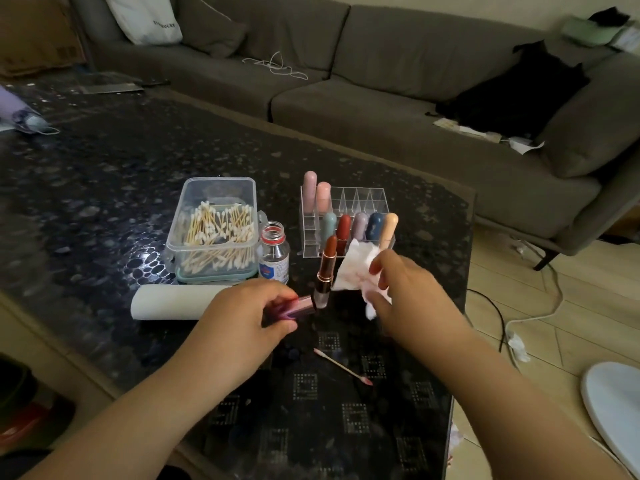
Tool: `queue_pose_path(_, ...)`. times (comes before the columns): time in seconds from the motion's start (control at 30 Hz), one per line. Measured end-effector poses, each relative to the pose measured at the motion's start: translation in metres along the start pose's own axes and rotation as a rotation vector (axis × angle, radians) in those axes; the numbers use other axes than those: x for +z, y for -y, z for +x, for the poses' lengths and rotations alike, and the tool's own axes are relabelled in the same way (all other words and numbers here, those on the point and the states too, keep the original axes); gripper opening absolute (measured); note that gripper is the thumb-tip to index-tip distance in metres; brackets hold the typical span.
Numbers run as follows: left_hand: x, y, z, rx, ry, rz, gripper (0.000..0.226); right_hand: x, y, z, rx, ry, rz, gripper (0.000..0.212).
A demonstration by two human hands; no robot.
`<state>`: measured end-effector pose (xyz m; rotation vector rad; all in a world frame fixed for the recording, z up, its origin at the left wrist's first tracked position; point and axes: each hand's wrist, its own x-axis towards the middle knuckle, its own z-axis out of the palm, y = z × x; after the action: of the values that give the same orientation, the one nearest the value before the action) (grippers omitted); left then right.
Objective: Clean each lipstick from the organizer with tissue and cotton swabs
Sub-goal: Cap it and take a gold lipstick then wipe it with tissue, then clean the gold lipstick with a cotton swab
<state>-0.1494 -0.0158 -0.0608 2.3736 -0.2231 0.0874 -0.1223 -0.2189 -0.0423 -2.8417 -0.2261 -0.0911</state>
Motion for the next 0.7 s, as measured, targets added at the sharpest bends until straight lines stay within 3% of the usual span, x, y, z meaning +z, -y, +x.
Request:
queue_pose_path(0.07,-0.001,0.001,-0.001,0.001,0.002,0.042,0.026,-0.012,0.010,-0.015,-0.070,0.139,0.031,0.014)
queue_pose_path(0.13,-0.002,0.003,-0.001,0.035,0.002,0.103,0.023,-0.012,0.019,-0.030,-0.068,0.382,0.035,0.020)
queue_pose_path(0.2,-0.001,0.005,-0.001,0.084,0.011,0.160,0.021,-0.001,0.021,-0.038,-0.059,0.514,-0.023,0.025)
queue_pose_path(0.53,0.010,0.012,0.004,0.195,0.056,0.357,0.034,0.020,0.018,-0.032,0.013,0.430,0.028,0.011)
queue_pose_path(0.7,0.015,0.014,0.008,0.207,0.069,0.456,0.036,0.021,0.015,-0.026,-0.033,0.391,-0.017,0.016)
